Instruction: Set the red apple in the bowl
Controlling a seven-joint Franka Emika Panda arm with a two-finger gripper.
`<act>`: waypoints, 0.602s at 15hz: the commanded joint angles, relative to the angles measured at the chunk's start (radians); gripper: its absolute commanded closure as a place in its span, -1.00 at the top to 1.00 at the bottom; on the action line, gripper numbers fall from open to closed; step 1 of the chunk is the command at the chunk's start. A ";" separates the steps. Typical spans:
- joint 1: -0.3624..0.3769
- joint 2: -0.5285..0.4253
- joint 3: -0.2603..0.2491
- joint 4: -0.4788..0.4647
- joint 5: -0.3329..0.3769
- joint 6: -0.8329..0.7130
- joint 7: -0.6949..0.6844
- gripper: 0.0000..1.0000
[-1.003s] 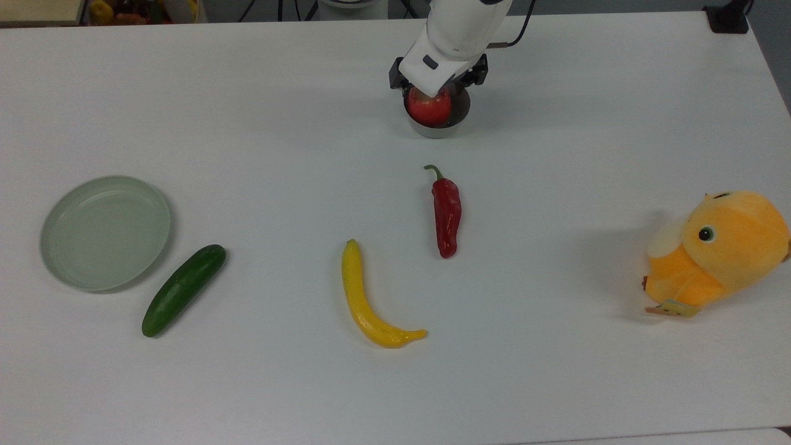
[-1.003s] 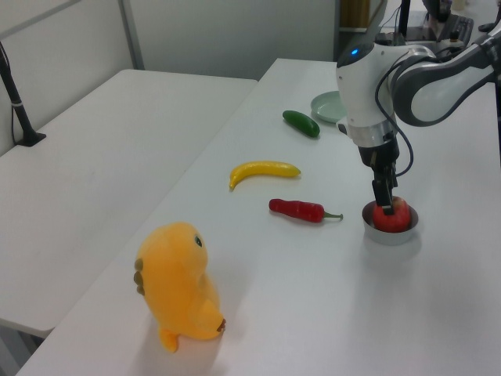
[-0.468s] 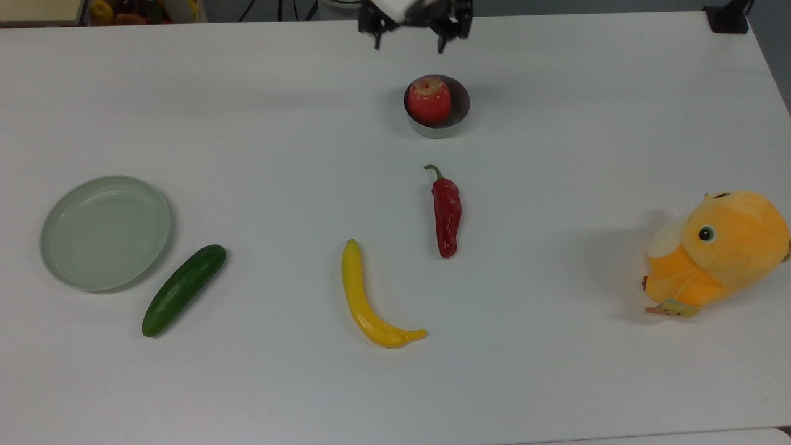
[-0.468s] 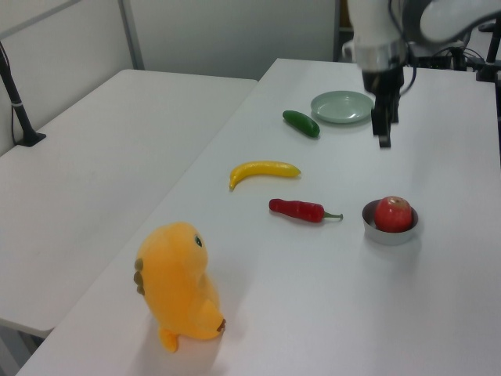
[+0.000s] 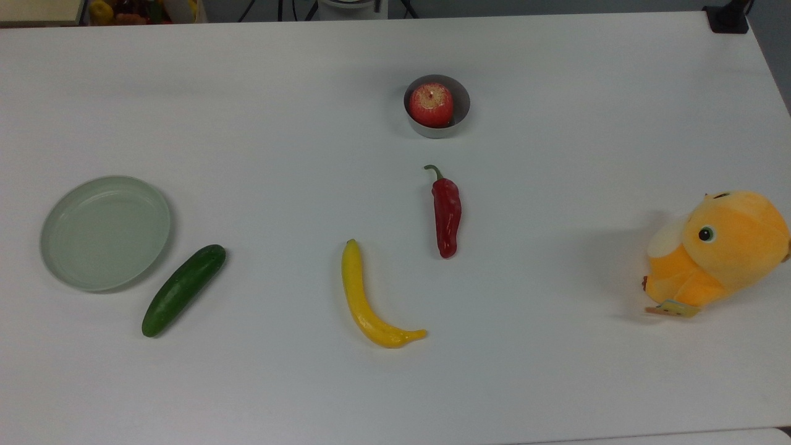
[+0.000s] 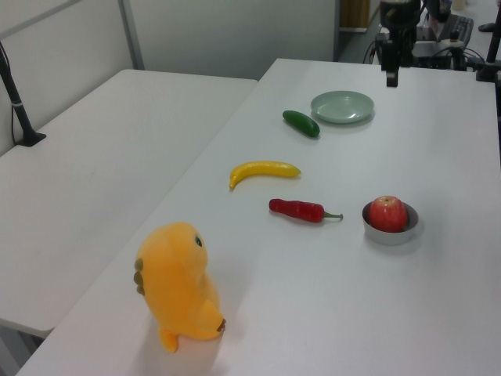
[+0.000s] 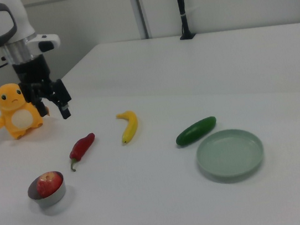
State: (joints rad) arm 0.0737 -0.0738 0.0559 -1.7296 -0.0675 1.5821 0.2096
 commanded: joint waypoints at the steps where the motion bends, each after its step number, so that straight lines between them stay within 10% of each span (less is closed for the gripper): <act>1: 0.025 0.005 -0.065 0.002 0.017 0.079 -0.085 1.00; 9: 0.023 0.043 -0.119 0.002 0.120 0.249 -0.331 1.00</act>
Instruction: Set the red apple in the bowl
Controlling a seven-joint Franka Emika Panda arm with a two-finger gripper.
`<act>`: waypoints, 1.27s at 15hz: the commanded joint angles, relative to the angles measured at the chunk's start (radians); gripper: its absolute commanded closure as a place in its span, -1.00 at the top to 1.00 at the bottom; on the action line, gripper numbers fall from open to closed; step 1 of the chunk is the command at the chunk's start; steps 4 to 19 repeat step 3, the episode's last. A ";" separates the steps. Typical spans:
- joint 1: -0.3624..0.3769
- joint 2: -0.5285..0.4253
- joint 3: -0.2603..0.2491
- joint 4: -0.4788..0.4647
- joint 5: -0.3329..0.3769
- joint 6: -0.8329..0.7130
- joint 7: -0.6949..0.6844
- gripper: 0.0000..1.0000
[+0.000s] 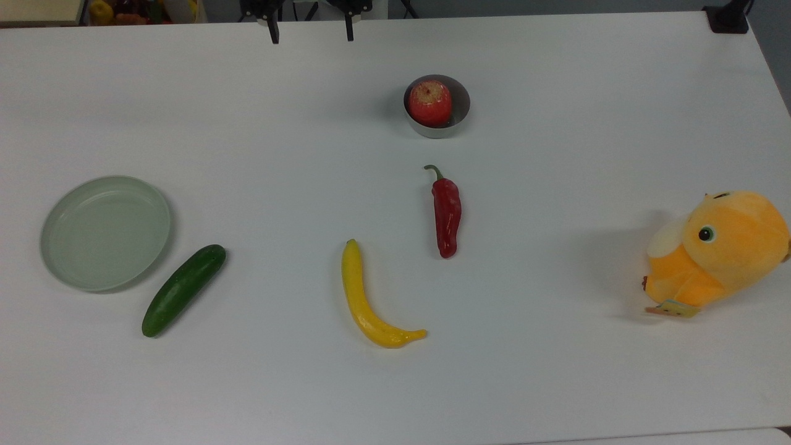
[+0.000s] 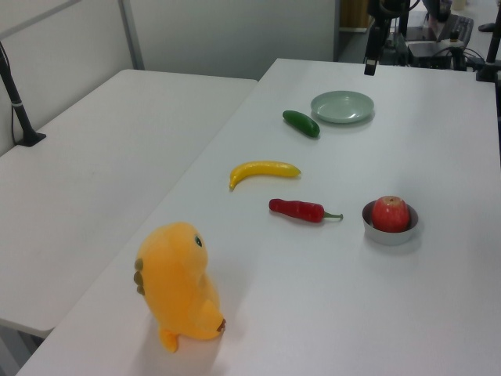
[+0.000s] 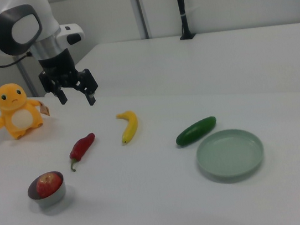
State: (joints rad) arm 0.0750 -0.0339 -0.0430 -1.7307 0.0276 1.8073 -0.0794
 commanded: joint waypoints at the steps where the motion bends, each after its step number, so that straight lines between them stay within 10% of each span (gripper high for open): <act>1: 0.022 0.000 -0.020 0.005 0.025 0.024 -0.040 1.00; 19: 0.022 0.002 -0.020 0.003 0.028 0.026 -0.031 1.00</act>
